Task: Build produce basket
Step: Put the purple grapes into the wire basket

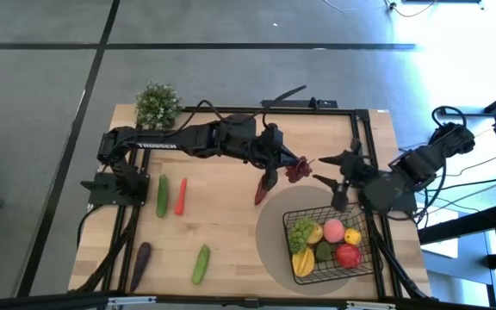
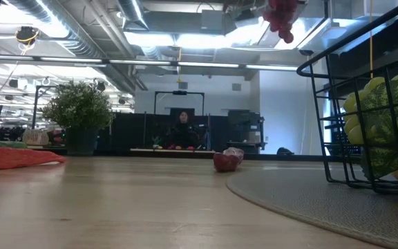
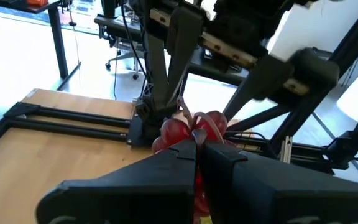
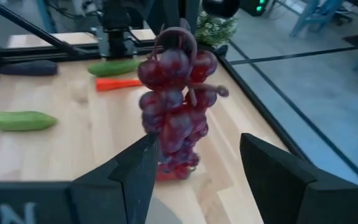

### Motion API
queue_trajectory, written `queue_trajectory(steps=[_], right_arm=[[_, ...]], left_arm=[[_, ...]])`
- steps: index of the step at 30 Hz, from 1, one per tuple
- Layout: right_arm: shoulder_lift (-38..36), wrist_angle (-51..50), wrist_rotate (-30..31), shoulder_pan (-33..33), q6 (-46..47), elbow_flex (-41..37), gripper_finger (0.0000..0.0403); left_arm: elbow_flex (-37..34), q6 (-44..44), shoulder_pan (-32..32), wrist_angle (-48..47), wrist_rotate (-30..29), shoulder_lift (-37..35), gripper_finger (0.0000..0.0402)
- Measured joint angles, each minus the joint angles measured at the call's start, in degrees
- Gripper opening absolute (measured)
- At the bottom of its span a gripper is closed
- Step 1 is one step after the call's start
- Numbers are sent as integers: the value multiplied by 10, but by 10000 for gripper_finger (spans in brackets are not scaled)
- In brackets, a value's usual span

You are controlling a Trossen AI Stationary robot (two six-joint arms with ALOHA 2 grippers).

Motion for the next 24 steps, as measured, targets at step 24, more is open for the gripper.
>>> queue_trajectory(steps=[24], right_arm=[[37,61,-76,-99,-79,-1,166]], left_arm=[[0,18,3,-1,1,0,0]])
